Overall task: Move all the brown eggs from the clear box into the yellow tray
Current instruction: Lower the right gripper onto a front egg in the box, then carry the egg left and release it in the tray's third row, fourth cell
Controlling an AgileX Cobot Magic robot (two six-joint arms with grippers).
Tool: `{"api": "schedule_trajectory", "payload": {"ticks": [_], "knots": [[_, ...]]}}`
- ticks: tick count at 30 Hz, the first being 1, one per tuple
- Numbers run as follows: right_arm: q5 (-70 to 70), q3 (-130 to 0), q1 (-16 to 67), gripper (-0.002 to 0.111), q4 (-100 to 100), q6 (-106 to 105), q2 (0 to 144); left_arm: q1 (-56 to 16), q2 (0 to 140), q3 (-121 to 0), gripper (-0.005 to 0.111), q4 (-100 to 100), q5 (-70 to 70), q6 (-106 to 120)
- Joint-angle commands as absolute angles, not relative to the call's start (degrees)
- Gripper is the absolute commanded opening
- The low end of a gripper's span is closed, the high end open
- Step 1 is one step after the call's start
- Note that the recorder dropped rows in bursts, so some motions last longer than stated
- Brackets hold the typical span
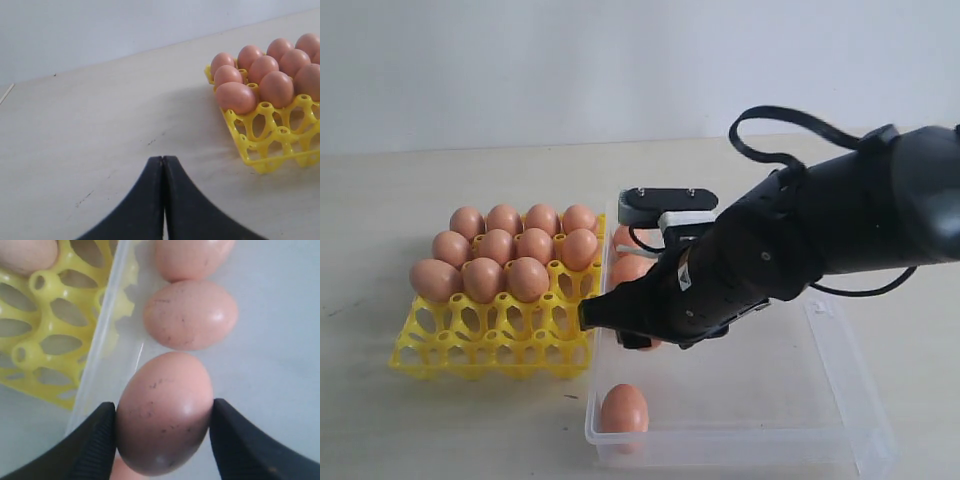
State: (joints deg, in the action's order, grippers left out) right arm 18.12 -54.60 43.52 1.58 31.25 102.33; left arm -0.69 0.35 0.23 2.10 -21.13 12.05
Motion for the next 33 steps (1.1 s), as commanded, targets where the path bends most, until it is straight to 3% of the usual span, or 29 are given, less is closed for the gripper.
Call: {"api": "schedule_trajectory", "payload": {"ticks": [1,12,22,33], "knots": [[19.03,-53.38,43.22,0.0,4.28,30.25,96.95,-0.59,0.0,0.0,0.0,2.23,-20.8,11.77],[18.44,-53.38,43.22,0.0,10.93,29.75,92.61,-0.59,0.0,0.0,0.0,2.23,-20.8,11.77],[-4.69,-53.38,43.33,0.0,11.05,20.3,93.5,-0.59,0.0,0.0,0.0,2.23,-20.8,11.77],[-20.39,-53.58,43.33,0.0,6.24,4.07,102.9,-0.59,0.0,0.0,0.0,2.23,-20.8,11.77]]}}
